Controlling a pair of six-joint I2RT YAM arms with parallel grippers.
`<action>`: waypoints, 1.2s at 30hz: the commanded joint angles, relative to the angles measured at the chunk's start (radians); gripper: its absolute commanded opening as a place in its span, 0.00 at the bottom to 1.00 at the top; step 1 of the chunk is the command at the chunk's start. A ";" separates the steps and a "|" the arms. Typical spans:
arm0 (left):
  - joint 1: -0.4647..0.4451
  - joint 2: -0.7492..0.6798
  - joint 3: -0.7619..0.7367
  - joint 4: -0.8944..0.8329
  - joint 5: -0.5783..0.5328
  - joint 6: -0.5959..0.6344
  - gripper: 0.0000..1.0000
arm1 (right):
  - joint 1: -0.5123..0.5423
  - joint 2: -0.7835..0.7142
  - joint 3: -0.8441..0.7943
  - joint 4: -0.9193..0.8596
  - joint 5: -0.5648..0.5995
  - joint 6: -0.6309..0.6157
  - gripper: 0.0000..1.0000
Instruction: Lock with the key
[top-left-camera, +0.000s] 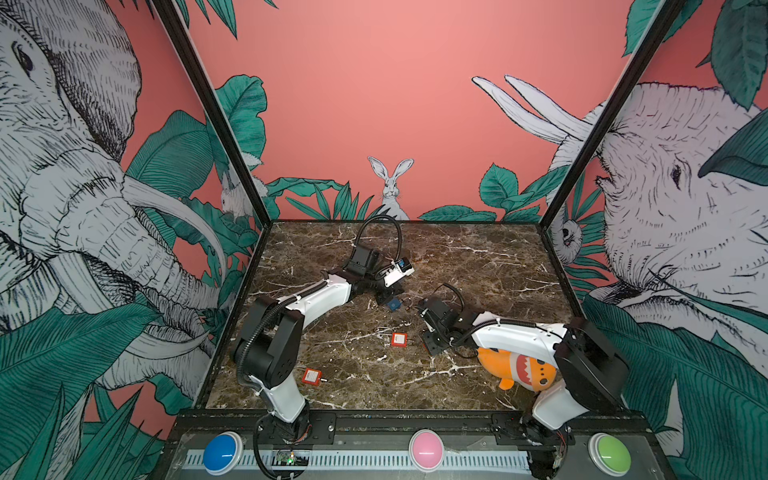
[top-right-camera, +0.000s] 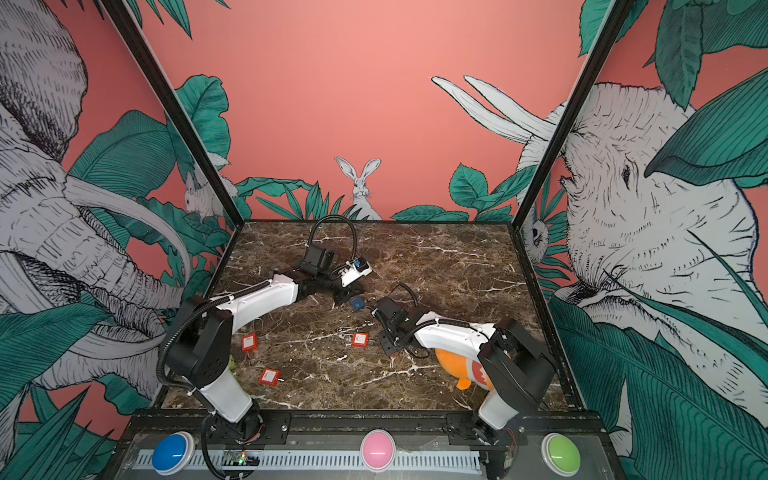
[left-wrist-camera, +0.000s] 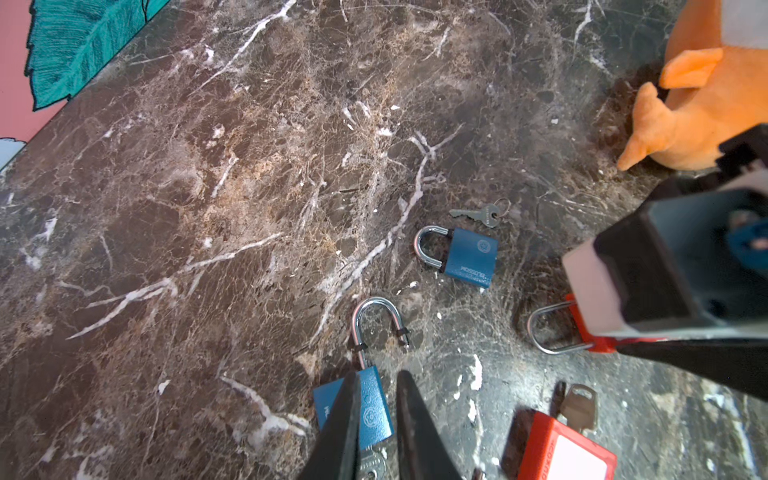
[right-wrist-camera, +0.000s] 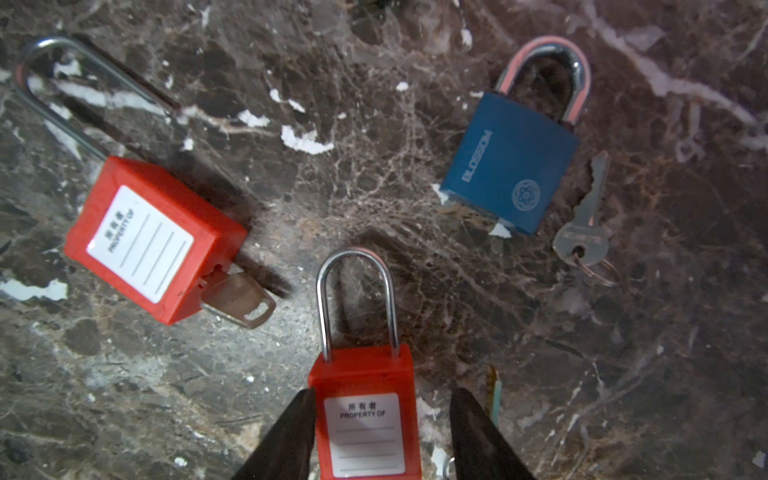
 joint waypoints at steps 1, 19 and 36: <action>0.007 -0.047 -0.016 -0.004 -0.006 0.014 0.19 | 0.012 0.038 0.019 -0.009 0.026 0.061 0.53; 0.008 -0.041 -0.020 -0.016 0.001 0.022 0.19 | 0.026 0.050 0.065 -0.089 0.152 0.223 0.49; 0.010 -0.009 0.013 -0.023 0.012 0.019 0.19 | -0.015 -0.087 -0.007 -0.126 0.225 0.055 0.36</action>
